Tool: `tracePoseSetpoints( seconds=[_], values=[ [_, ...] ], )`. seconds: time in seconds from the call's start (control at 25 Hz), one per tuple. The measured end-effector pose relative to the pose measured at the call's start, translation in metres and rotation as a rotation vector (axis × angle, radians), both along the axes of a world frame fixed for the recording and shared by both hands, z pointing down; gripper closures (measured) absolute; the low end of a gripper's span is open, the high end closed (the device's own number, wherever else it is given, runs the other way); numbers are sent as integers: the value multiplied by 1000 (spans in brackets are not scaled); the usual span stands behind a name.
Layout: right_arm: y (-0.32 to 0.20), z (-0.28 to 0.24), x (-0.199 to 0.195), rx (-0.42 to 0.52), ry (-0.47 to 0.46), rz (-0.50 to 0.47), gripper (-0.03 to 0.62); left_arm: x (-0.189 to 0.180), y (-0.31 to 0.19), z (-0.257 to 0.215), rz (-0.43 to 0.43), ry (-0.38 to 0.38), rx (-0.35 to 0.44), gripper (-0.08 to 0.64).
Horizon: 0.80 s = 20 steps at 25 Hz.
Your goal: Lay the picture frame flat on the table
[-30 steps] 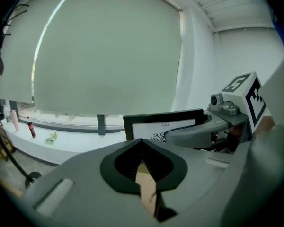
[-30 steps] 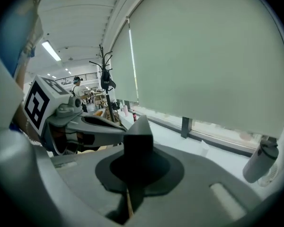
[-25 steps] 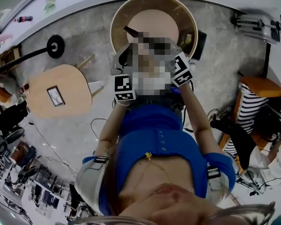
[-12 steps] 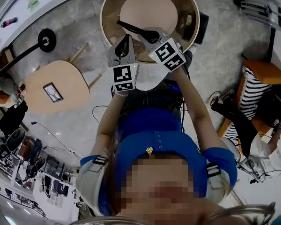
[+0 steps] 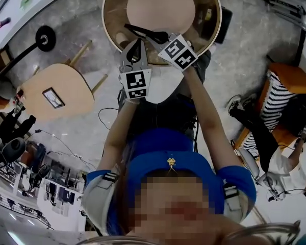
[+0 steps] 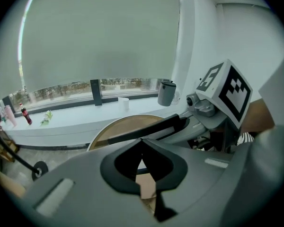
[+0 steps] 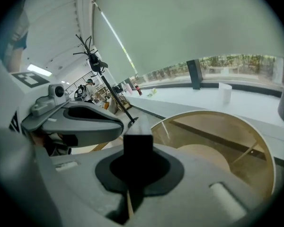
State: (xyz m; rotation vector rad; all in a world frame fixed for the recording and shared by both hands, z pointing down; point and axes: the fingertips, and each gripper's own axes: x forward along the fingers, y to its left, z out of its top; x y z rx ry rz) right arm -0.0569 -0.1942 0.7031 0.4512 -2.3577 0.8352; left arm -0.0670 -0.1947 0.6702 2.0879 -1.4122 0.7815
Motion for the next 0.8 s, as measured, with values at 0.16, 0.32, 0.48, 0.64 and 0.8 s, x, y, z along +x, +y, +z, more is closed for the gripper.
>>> tracePoseSetpoints(
  seconds=[0.16,0.32,0.48,0.64,0.8],
  values=[
    [10,37,4,-91,-22,-39,580,2,11,28,-16,0,-41,561],
    [19,77,9,-171,-26,-66,580,3,18,56,-27,1,-75,560],
    [26,100,11,-239,-27,-67,580,3,24,77,-46,15,-104,560],
    [37,127,17,-252,49,-106,580,5,29,95,-65,42,-124,560],
    [45,145,15,-299,50,-119,577,3,36,104,-74,53,-153,560]
  ],
)
